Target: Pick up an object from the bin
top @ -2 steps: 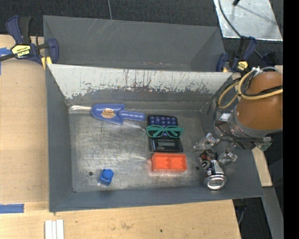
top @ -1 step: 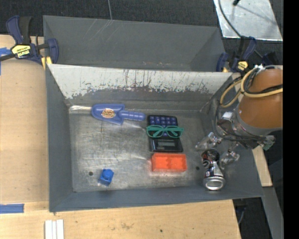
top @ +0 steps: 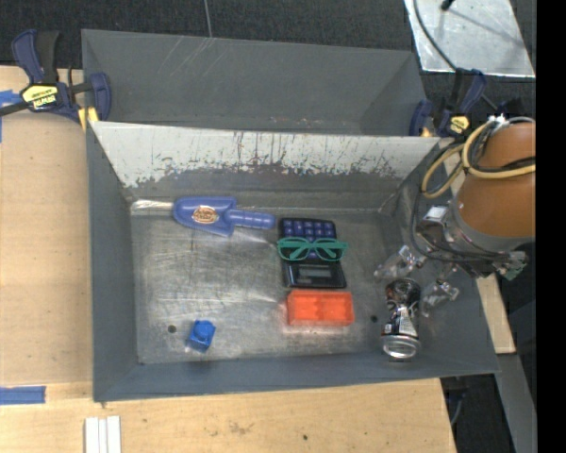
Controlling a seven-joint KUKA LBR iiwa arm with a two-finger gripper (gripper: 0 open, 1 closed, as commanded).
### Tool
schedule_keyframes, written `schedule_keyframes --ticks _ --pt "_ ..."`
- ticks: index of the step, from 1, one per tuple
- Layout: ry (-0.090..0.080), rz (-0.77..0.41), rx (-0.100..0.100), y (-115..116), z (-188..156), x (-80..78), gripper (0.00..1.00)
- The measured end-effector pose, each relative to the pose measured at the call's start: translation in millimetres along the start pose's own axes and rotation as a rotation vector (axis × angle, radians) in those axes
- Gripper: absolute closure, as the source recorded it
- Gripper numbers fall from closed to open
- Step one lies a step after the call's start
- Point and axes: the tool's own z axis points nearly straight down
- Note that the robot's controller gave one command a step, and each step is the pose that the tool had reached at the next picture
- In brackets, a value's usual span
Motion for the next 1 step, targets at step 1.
schedule_keyframes --ticks 1 --pt "0.0 0.001 0.002 -0.6 -12.9 0.0 1.0"
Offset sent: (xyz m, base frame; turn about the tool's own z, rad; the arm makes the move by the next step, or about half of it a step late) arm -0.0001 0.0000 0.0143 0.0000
